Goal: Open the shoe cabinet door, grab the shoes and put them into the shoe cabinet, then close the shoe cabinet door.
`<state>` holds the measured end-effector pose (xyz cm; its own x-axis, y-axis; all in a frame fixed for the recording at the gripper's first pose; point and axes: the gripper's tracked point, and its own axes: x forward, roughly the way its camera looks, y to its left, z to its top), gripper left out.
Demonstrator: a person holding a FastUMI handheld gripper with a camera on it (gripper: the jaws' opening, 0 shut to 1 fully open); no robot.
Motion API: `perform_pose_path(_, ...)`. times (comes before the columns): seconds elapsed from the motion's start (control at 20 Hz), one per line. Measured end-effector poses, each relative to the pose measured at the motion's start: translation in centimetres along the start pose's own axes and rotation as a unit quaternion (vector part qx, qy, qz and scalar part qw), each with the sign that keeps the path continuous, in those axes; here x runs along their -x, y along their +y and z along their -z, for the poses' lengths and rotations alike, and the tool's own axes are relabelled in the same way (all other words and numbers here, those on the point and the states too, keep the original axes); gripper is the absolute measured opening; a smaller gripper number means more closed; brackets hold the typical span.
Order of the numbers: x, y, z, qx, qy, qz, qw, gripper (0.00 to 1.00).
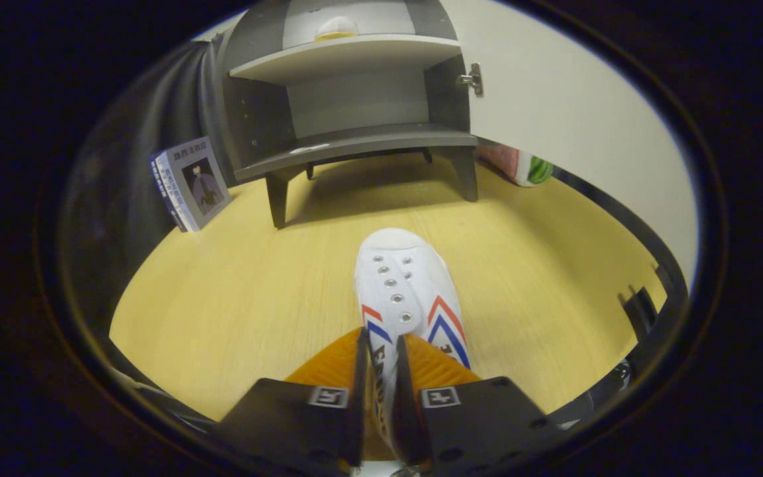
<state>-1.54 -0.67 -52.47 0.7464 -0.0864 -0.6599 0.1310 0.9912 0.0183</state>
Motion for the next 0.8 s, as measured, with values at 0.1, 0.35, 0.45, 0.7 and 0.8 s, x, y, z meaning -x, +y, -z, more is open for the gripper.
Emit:
perform_pose_path(0.1, 0.0, 0.4, 0.1, 0.002, 0.002, -0.008, 1.0, 0.15)
perform_pose_path(0.35, -0.1, 0.9, 0.0, 0.003, 0.0, -0.023, 1.0, 0.03)
perform_pose_path(0.45, 0.2, 1.1, -0.2, 0.005, 0.0, -0.03, 1.0, 0.03)
perform_pose_path(0.7, 0.5, 0.8, -0.4, 0.007, -0.002, -0.037, 0.999, 0.02)
perform_pose_path(0.8, 0.7, 0.8, -0.9, 0.008, -0.004, -0.042, 0.999, 0.02)
